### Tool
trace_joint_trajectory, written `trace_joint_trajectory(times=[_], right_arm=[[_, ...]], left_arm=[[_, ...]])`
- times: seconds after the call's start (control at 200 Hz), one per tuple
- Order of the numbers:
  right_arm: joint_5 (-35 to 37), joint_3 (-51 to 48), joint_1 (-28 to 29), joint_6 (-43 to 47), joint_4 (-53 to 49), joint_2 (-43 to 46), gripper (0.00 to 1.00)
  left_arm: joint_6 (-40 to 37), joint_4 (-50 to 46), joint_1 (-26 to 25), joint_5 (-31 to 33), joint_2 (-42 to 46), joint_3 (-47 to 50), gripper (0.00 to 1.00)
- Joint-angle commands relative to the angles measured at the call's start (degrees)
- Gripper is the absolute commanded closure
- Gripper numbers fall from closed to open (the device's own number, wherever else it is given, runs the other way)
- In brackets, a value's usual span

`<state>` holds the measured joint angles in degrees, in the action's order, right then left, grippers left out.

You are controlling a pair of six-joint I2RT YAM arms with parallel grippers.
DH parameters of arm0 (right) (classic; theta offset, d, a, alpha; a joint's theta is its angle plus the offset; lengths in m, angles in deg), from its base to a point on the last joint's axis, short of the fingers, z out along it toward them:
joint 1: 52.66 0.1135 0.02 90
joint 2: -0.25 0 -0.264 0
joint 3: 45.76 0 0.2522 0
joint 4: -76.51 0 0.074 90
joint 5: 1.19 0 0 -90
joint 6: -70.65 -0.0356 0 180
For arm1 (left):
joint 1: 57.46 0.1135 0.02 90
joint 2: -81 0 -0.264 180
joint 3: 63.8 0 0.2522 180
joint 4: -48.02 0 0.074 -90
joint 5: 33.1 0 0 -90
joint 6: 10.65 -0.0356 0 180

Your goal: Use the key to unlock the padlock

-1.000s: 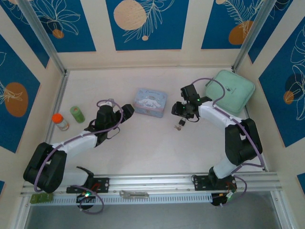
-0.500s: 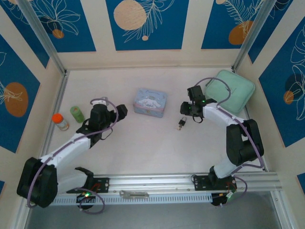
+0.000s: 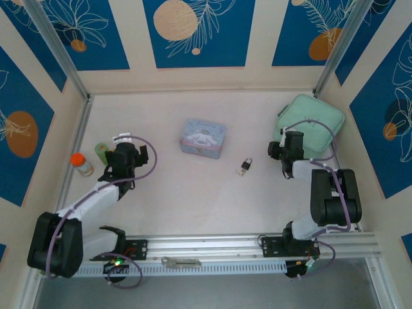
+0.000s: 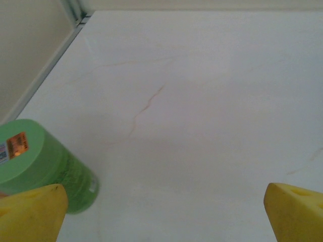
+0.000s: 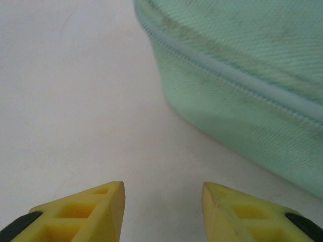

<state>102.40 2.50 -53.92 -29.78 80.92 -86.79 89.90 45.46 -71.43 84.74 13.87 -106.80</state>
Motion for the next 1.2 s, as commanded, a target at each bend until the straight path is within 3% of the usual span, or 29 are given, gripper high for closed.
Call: trace_joint_trajectory(times=[0.0, 0.05, 0.06, 0.195, 0.295, 0.46, 0.53, 0.625, 0.675, 0.75, 0.81, 0.87, 1.195], right_arm=[[-3.8, -3.0, -0.1, 0.5, 12.6, 2.0, 0.35], [-4.4, -5.8, 0.6, 1.7, 18.0, 2.1, 0.02], [-4.4, -6.4, 0.8, 2.0, 19.0, 2.1, 0.00], [-2.9, -11.9, 1.6, 2.7, 30.8, -0.2, 0.01], [-2.1, -11.4, 2.1, 3.0, 29.6, -0.2, 0.01], [-1.5, -11.4, 2.5, 3.3, 29.6, -0.1, 0.01], [-1.4, -11.4, 2.5, 3.3, 29.5, -0.1, 0.01], [-1.2, -11.4, 2.6, 3.5, 29.5, 0.0, 0.01], [-1.2, -11.4, 2.7, 3.4, 29.5, -0.1, 0.01], [-1.2, -11.4, 2.7, 3.4, 29.5, -0.1, 0.01], [-1.1, -11.3, 2.7, 3.4, 29.4, -0.1, 0.01], [-1.2, -11.4, 2.6, 3.4, 29.5, -0.1, 0.01], [-1.4, -11.1, 2.6, 3.4, 29.0, -0.1, 0.01]], left_arm=[[-4.6, 6.4, 1.1, 4.0, -2.7, 0.2, 0.01], [-5.6, 11.5, 1.2, 5.2, -4.6, 1.9, 0.01], [-5.8, 12.5, 1.3, 5.3, -5.0, 2.2, 0.01], [-8.2, 21.8, 1.7, 5.9, -10.2, 4.5, 0.01], [-10.4, 26.8, 2.2, 3.7, -12.6, 5.2, 0.01], [-12.6, 46.1, 4.4, 0.1, -18.7, 10.1, 0.01], [-12.6, 44.7, 4.7, -4.8, -17.5, 11.1, 0.01], [-14.4, 52.0, 4.9, -10.9, -21.1, 13.5, 0.01], [-15.8, 59.5, 4.8, -10.2, -25.4, 13.6, 0.01], [-13.8, 49.8, 5.0, -9.8, -21.7, 12.1, 0.01], [-15.2, 53.0, 4.9, -9.1, -24.1, 11.3, 0.01], [-14.3, 48.8, 4.8, -9.2, -22.8, 10.5, 0.01], [-14.6, 49.9, 4.9, -9.2, -23.4, 10.4, 0.01]])
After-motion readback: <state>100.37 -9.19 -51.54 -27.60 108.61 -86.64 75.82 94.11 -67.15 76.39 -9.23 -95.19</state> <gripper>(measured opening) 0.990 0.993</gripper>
